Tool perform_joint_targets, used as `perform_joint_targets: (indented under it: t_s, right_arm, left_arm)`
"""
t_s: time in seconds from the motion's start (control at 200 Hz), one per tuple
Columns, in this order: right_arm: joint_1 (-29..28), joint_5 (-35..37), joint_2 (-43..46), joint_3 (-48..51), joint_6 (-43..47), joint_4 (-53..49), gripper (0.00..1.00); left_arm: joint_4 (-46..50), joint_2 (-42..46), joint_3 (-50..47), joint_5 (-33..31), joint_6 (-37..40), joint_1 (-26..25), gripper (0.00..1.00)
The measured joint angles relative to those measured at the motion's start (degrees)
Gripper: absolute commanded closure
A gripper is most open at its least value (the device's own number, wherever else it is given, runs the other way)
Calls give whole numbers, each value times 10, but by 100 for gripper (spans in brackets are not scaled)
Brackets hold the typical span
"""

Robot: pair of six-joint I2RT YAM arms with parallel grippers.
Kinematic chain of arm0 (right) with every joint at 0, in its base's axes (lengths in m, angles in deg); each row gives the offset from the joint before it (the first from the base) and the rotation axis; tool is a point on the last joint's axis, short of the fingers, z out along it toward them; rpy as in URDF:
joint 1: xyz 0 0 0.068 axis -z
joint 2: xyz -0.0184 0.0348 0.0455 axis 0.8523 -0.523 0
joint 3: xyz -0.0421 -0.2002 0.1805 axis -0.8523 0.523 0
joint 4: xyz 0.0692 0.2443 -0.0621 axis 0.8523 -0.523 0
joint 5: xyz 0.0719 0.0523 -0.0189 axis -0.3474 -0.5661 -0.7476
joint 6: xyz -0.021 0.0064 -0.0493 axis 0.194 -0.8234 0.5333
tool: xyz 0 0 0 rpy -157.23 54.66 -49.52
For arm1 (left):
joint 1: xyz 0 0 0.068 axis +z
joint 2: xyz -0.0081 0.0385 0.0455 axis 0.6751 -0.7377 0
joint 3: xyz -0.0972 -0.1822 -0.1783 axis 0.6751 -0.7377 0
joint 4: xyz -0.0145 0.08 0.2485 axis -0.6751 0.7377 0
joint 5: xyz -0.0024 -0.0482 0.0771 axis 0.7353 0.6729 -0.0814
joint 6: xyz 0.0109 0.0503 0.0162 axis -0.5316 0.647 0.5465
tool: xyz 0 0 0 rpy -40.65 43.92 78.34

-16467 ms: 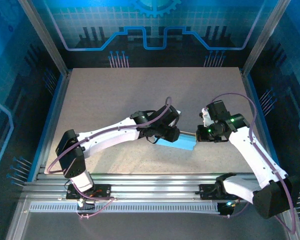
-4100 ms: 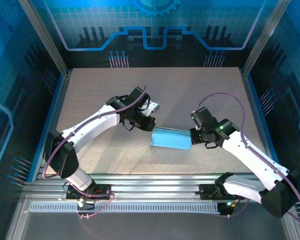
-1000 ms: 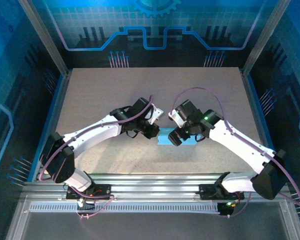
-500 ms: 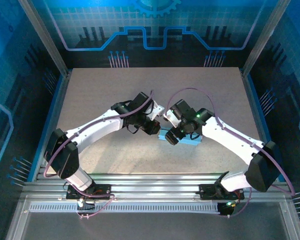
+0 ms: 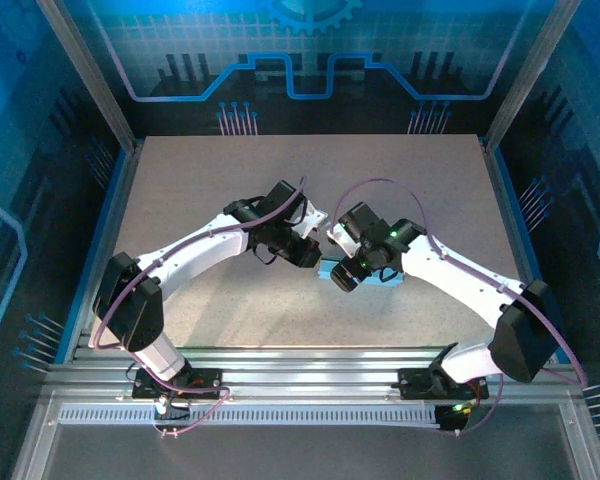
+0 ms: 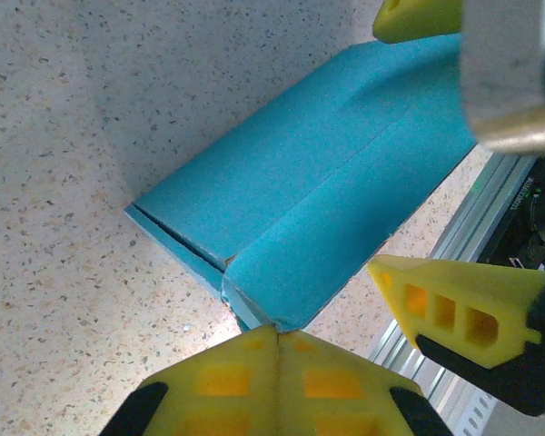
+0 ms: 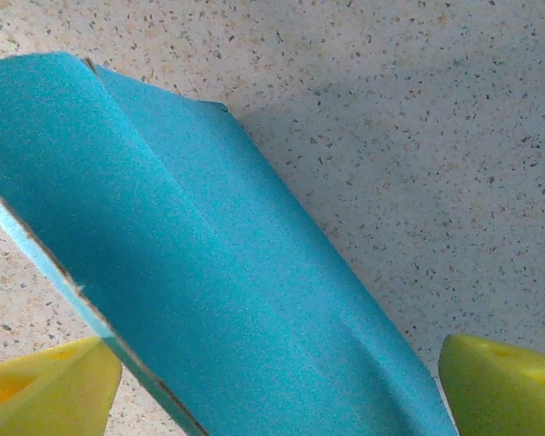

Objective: Fold the paper box

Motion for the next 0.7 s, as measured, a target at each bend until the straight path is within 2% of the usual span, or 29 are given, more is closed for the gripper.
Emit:
perform_joint_targets:
  t_s: [0.12,0.48,0.701]
  right_arm:
    - [0,4,-3,0,-4,2,18]
    - [0,3,-6,0,-6,4,26]
    - [-3,2,-9,0,-7,8,27]
  left_arm:
    - [5,-3,5,9,-2,1,98]
    - [32,-19,30,31,-4,7,98]
    - [55,-31,56,43,-13,10,98]
